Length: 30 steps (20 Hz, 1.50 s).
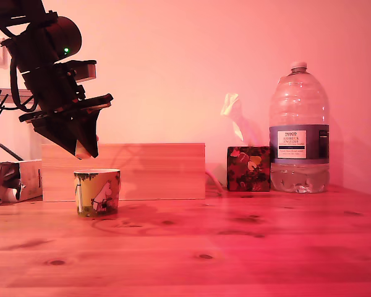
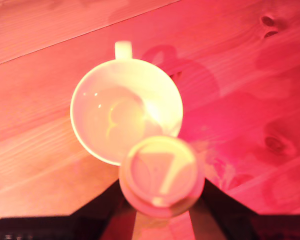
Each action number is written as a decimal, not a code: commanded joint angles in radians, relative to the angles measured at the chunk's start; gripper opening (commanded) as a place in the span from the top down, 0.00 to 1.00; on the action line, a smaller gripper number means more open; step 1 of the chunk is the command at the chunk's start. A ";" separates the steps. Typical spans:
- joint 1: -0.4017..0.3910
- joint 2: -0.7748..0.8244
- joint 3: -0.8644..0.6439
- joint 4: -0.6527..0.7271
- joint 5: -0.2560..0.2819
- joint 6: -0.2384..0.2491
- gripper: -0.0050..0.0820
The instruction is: Pick up the coffee capsules from the table one by one and drop them inside the nearest coffee cup
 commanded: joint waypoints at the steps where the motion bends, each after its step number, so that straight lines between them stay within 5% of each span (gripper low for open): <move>1: 0.008 -0.019 -0.005 0.027 0.000 0.000 0.71; 12: 0.008 -0.009 -0.002 0.193 0.006 0.001 0.71; 22: 0.008 0.142 0.184 0.000 0.005 0.000 0.71; 30: 0.014 0.181 0.208 -0.045 -0.049 0.002 0.71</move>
